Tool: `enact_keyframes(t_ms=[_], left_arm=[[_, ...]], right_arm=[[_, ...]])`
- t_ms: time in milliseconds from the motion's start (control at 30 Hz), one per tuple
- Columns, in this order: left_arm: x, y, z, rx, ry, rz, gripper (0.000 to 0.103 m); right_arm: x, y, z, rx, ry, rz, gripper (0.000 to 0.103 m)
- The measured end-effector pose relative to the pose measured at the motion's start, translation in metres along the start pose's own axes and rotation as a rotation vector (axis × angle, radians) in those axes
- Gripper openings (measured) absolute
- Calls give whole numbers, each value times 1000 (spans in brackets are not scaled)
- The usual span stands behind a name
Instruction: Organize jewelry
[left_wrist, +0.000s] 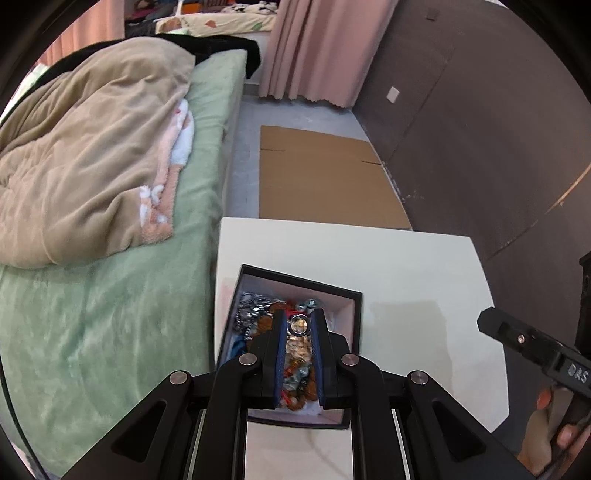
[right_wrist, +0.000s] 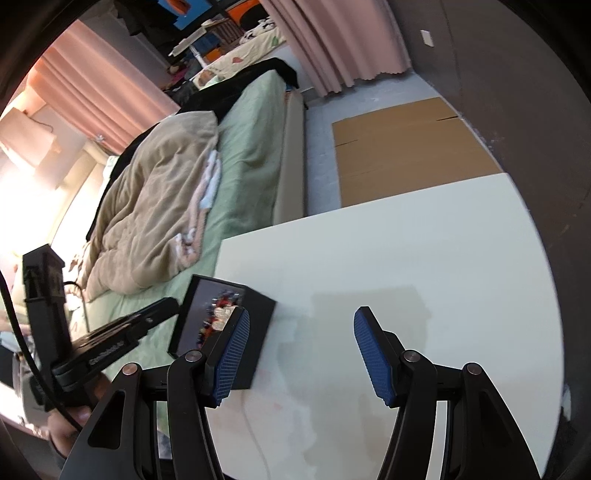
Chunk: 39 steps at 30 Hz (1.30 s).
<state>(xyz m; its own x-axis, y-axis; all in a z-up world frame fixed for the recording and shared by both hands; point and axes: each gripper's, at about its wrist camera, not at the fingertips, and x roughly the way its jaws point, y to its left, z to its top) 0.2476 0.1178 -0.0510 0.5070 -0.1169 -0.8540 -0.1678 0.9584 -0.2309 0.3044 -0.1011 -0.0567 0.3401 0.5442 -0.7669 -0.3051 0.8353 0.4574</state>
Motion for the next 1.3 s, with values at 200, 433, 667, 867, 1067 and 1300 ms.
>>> enact_keyframes(t_ms=[200,433,667,867,1067,1300], left_arm=[[0,17,5,-42,15,-17,55],[-22,24,4,-65,-45,-9,73],[-46,7,-19,14,-82,13,77],[-72,-11,-31,66,-153,7,91],[-88,-23,-48,107,-190,7,93],[-116,-39,-73,134,-275,7,99]], right_arm=[[17,23,-1,-59,24,21,61],[16,24,0,-66,23,-1,61],[-15,28,-9,-91,-11,-47,61],[-47,22,-23,-100,-52,-107,75],[-78,11,-42,-87,-98,-146,91],[-110,8,-65,-99,-148,-180,103]])
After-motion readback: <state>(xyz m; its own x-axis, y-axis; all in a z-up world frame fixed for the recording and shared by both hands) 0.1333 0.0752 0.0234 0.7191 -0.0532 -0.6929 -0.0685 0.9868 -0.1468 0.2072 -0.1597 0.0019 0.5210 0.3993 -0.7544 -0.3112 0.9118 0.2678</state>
